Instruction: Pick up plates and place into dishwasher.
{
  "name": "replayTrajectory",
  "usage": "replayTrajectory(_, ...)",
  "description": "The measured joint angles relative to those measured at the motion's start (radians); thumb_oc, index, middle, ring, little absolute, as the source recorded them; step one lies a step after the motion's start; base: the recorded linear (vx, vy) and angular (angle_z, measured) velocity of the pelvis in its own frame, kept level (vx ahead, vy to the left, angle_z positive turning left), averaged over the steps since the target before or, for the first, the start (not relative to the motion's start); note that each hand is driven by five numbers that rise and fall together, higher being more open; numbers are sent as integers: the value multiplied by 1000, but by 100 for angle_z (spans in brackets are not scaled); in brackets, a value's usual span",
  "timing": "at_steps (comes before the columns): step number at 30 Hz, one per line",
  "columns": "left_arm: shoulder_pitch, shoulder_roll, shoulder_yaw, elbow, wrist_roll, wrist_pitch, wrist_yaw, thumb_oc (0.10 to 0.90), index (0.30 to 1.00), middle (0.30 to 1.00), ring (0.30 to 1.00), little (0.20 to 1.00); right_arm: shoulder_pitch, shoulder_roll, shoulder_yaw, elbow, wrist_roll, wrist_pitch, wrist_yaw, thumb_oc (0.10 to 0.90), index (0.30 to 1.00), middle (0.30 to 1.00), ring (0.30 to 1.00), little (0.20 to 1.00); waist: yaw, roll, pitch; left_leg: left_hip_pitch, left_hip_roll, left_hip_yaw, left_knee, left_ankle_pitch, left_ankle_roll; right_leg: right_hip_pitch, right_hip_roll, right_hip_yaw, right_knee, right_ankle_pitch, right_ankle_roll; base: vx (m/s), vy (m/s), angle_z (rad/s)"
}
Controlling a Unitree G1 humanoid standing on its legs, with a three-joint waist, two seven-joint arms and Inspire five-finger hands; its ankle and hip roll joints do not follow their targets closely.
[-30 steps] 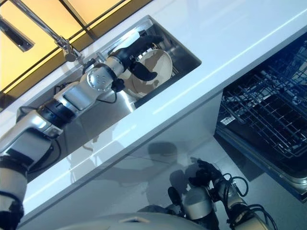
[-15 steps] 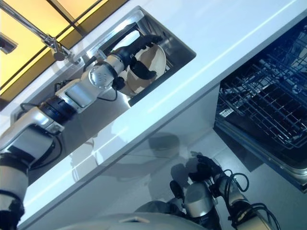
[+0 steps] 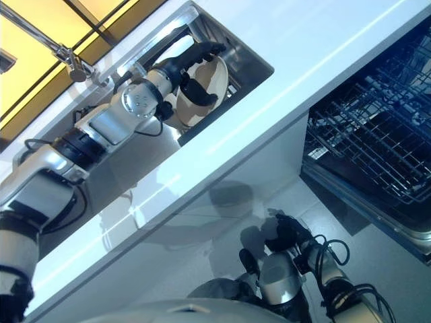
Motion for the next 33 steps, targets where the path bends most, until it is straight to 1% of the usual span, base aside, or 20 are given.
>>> replayTrajectory(1,-14,0,0,1,24,-2,-2,800,900,900,900,900,-8,-6,0,-5,0,0,2,800,900,900,900,900,0,1,16,-1,-1,0,0,0,0,-6,0,0,10,0,1,0,0,0)
replayTrajectory(2,-14,0,0,1,24,-2,-2,800,900,900,900,900,-8,-6,0,-5,0,0,2,800,900,900,900,900,0,1,16,-1,-1,0,0,0,0,-6,0,0,10,0,1,0,0,0)
replayTrajectory(4,-26,4,-8,1,97,-12,2,800,900,900,900,900,-13,-17,0,-11,-4,0,2,800,900,900,900,900,0,11,29,-2,-3,6,0,0,0,-9,-2,6,12,1,2,-16,-6,-3)
replayTrajectory(7,-66,32,-69,1,186,-37,16,800,900,900,900,900,-18,-23,-1,-12,-4,-1,7,800,900,900,900,900,-1,17,35,-3,-5,9,0,0,0,-11,-4,8,12,3,4,-7,-10,-5)
replayTrajectory(10,-103,55,-130,-11,258,-54,19,800,900,900,900,900,-18,-23,-3,-11,-4,-3,9,800,900,900,900,900,-3,17,36,-4,-9,9,0,0,0,-11,-8,9,11,3,6,0,0,0)
replayTrajectory(16,-118,89,-162,-87,282,-50,14,800,900,900,900,900,-18,-25,-4,-10,-6,-1,9,800,900,900,900,900,-2,17,36,-1,-16,7,4,0,0,-4,-16,6,11,3,8,8,-8,2)
replayTrajectory(24,-119,87,-165,-130,282,-30,-36,800,900,900,900,900,-18,-26,-5,-5,-18,16,9,800,900,900,900,900,-5,16,37,28,-20,0,1,0,0,31,-22,-6,1,0,11,9,-5,2)
replayTrajectory(27,-119,81,-165,-157,282,-29,-57,800,900,900,900,900,-18,-21,-18,-4,-20,29,9,800,900,900,900,900,-10,17,36,36,-22,-4,1,0,0,42,-25,-11,-2,-1,12,16,-6,5)
replayTrajectory(33,-119,80,-165,-165,282,-27,-76,800,900,900,900,900,-18,-17,-23,-5,-24,35,8,800,900,900,900,900,-25,19,35,42,-26,-3,3,0,0,50,-29,-10,-6,2,14,0,0,0)
